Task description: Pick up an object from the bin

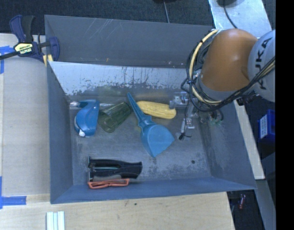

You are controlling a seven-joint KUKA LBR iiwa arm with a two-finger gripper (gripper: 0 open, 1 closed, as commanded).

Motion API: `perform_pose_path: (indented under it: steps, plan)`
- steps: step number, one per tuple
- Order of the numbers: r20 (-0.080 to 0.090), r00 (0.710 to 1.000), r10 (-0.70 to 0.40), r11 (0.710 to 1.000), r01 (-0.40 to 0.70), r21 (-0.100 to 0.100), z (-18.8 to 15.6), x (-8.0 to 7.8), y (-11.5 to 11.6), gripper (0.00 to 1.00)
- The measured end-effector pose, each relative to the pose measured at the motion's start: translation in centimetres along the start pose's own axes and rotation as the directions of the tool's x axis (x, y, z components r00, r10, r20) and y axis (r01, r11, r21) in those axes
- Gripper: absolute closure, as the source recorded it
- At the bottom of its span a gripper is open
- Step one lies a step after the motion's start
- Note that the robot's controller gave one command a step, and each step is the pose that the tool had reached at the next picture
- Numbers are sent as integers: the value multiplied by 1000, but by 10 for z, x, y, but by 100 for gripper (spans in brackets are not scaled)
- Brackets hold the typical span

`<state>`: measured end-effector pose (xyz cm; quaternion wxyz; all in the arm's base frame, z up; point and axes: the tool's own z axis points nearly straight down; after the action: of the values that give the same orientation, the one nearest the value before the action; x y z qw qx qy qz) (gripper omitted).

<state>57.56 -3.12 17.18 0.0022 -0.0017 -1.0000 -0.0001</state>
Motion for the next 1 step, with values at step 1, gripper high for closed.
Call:
perform_pose_path:
  steps: [1]
  plan:
    - [8,1000,-1,1000,1,0,-5,-1,0,0]
